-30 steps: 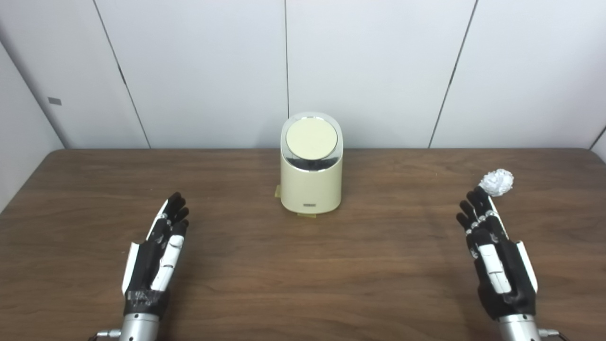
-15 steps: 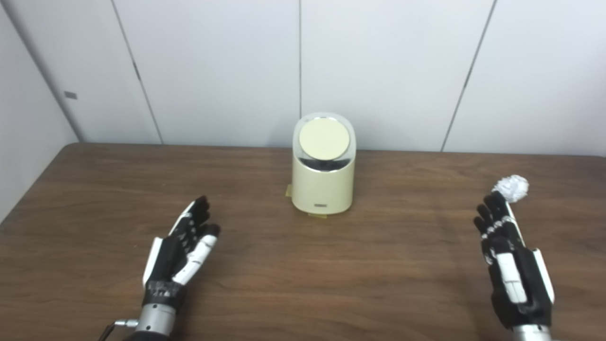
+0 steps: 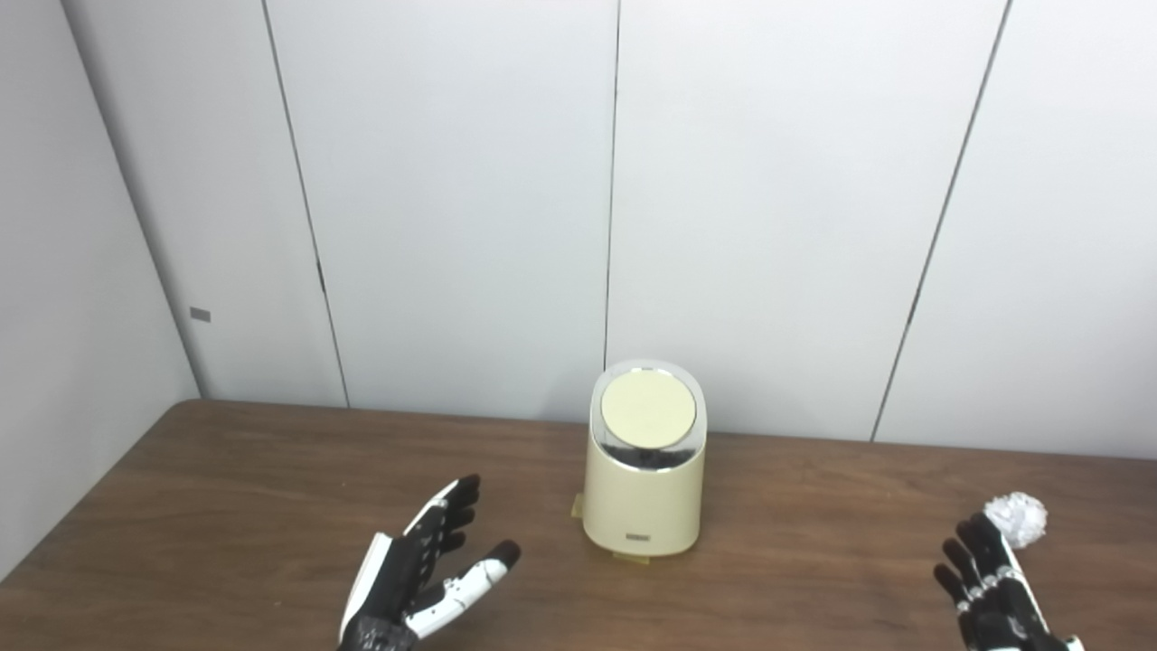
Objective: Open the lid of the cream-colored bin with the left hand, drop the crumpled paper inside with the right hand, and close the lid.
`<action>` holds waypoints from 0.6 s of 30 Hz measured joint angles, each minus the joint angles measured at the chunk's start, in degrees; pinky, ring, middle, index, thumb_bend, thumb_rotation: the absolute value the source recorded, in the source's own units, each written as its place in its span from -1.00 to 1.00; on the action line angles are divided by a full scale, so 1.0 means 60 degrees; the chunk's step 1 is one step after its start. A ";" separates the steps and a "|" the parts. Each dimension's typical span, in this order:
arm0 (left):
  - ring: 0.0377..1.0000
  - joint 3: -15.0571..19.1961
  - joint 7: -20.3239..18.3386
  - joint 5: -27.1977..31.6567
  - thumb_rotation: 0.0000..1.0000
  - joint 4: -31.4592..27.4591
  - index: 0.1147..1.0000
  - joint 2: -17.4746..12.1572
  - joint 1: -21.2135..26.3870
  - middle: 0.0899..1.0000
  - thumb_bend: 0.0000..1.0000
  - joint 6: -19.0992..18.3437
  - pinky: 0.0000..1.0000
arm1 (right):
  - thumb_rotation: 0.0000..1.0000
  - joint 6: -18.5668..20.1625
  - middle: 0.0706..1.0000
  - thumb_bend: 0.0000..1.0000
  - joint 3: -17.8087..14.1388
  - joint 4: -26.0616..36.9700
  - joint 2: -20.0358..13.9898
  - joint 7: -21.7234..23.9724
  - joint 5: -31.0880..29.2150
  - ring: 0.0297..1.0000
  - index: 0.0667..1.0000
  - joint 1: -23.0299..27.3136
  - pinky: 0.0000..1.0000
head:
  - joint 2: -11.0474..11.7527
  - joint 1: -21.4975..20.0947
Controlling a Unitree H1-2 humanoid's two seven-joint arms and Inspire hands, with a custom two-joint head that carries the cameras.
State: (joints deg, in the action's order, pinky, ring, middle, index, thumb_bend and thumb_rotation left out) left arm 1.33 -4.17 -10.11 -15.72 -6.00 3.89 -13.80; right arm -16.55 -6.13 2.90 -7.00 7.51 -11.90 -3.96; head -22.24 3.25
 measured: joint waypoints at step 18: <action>0.86 -0.0708 -0.0171 -0.0714 -0.14 0.1800 0.92 -0.0453 0.2232 0.86 0.70 -0.0939 0.79 | 0.36 -0.0007 0.92 0.08 0.0063 -0.0107 0.0002 -0.0010 0.0365 0.89 0.90 0.0081 0.86 | -0.0454 -0.0483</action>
State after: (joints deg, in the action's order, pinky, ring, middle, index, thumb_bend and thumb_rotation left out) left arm -2.92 -5.20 -14.39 -4.92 -8.72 17.28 -19.44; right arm -16.59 -5.75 2.26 -6.99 7.45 -9.71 -3.47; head -24.96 0.35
